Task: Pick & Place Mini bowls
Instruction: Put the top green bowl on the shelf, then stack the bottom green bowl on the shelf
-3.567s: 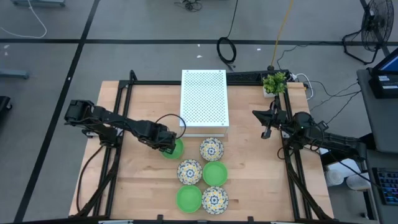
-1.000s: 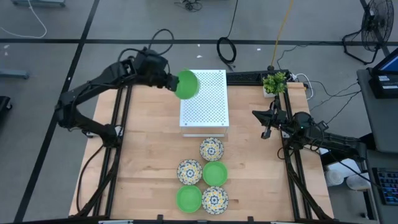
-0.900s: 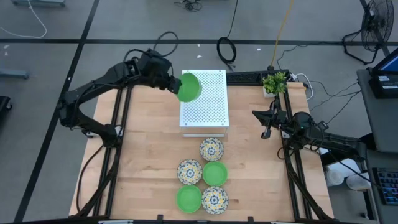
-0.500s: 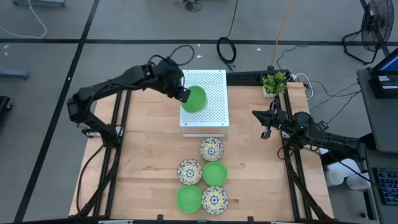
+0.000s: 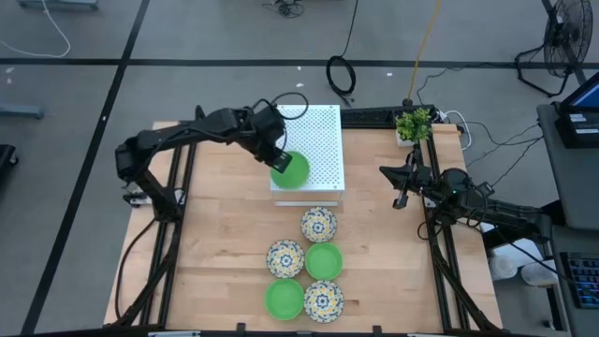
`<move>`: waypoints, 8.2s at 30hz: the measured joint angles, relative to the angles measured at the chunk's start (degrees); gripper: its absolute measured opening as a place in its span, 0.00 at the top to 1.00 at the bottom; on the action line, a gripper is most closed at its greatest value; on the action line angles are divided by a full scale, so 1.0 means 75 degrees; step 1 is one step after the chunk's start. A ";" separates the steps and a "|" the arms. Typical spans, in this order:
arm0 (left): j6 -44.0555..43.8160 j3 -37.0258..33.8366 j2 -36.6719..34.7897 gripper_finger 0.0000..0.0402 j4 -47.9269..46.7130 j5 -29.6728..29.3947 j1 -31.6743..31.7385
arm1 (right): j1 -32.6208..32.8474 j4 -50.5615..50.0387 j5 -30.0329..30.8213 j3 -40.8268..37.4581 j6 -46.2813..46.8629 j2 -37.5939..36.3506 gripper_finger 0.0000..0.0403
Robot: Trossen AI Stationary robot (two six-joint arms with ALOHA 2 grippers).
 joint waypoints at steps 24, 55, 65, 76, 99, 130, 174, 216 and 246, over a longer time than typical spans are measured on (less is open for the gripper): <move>0.0357 0.0000 0.0079 0.85 -0.0369 -0.0423 0.0046 | 0.0001 -0.0053 0.0003 0.0000 0.0000 0.0003 1.00; 0.1014 0.0003 -0.1980 0.77 0.1880 -0.1060 -0.2957 | -0.0001 -0.0052 0.0003 0.0001 0.0000 0.0001 1.00; 0.2237 0.0003 -0.0671 0.50 0.3508 -0.2303 -0.5885 | 0.0001 -0.0055 0.0003 -0.0002 0.0000 0.0003 1.00; -0.0596 0.0000 0.0819 0.51 0.2251 -0.1950 -0.6728 | -0.0001 -0.0054 0.0000 -0.0001 0.0000 0.0003 1.00; -0.4918 0.0000 0.2329 0.63 0.1362 -0.0847 -0.7461 | -0.0002 -0.0055 0.0002 -0.0002 0.0000 0.0000 1.00; -0.5180 -0.0878 0.2549 0.63 0.2631 -0.1137 -0.7470 | -0.0001 -0.0055 0.0003 0.0000 0.0000 0.0000 1.00; -0.5861 -0.0889 0.2546 0.63 -0.2244 -0.1122 -0.7953 | -0.0002 -0.0055 0.0002 0.0000 0.0000 0.0000 1.00; -0.8745 -0.3045 -0.2546 0.63 -0.0572 -0.4004 -0.9558 | 0.0000 -0.0055 0.0001 -0.0002 0.0000 0.0000 1.00; -0.6975 -0.4878 -0.1475 0.63 0.1414 -0.2127 -0.8446 | -0.0002 -0.0055 0.0002 0.0001 0.0000 0.0000 1.00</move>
